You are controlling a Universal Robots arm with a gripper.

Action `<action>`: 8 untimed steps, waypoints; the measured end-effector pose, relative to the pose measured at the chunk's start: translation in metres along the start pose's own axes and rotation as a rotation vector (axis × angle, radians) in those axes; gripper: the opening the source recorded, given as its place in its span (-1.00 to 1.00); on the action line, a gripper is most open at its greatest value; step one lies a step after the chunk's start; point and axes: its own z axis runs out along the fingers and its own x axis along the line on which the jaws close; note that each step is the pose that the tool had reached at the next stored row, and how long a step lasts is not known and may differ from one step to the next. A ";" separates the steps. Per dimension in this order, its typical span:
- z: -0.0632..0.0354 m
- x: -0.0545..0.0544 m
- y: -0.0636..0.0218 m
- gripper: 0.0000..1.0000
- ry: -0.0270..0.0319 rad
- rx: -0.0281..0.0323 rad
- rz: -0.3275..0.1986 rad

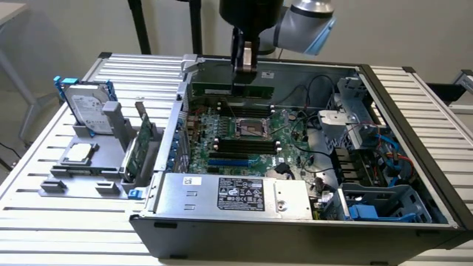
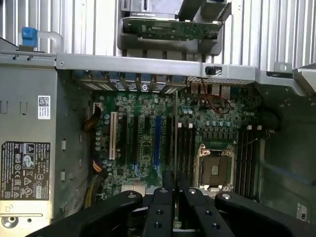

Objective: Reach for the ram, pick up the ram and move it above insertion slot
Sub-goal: 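Pick up the ram and move it above insertion slot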

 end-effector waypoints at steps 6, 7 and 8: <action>0.0071 -0.011 -0.0222 -0.73 0.0024 0.0000 0.000; 0.0078 -0.012 -0.0255 -0.73 0.0028 -0.0001 0.001; 0.0086 -0.013 -0.0288 -0.73 0.0031 0.0001 0.002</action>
